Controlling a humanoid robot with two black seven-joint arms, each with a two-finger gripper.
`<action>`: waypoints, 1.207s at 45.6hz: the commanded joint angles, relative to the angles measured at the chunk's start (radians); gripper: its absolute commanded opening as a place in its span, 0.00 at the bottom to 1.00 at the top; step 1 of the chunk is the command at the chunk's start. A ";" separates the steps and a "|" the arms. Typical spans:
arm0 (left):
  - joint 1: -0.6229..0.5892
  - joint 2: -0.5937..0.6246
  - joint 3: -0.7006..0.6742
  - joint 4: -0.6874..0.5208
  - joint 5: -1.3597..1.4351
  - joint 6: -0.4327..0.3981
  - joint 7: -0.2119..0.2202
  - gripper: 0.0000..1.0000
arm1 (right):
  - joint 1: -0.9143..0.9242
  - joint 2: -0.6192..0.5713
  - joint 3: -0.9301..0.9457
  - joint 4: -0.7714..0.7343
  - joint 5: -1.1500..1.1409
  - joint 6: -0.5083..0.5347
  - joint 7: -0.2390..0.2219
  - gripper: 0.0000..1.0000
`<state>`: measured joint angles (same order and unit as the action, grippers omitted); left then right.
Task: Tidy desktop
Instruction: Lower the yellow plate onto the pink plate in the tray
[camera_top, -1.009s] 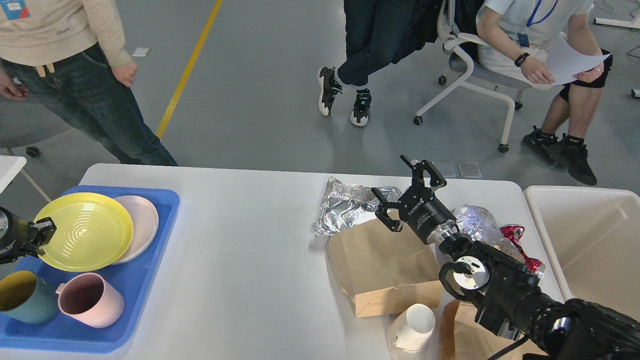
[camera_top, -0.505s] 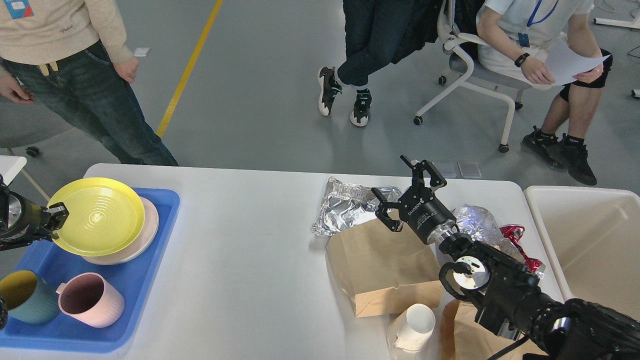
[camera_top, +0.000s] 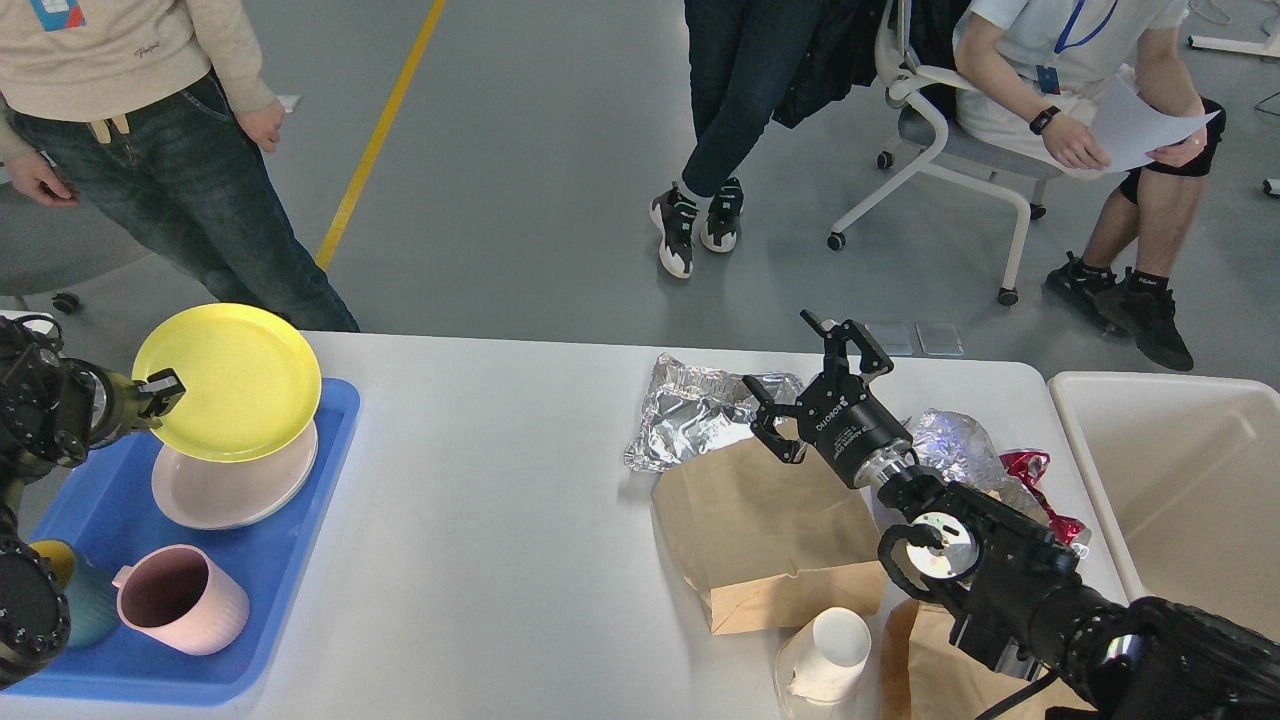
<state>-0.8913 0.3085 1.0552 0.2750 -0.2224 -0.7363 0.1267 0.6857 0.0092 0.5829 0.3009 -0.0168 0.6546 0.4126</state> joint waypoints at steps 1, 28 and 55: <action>0.006 -0.008 -0.003 0.000 0.000 -0.028 0.002 0.00 | 0.000 0.000 0.000 0.000 0.000 0.000 0.000 1.00; 0.049 0.012 -0.007 0.000 0.000 -0.069 0.011 0.00 | 0.000 0.000 0.000 0.000 0.000 0.000 0.000 1.00; 0.052 0.017 -0.027 0.000 0.000 -0.061 0.010 0.31 | 0.000 0.000 0.000 0.000 0.000 0.000 0.000 1.00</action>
<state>-0.8392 0.3248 1.0280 0.2746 -0.2225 -0.8009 0.1340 0.6857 0.0092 0.5829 0.3006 -0.0169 0.6541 0.4127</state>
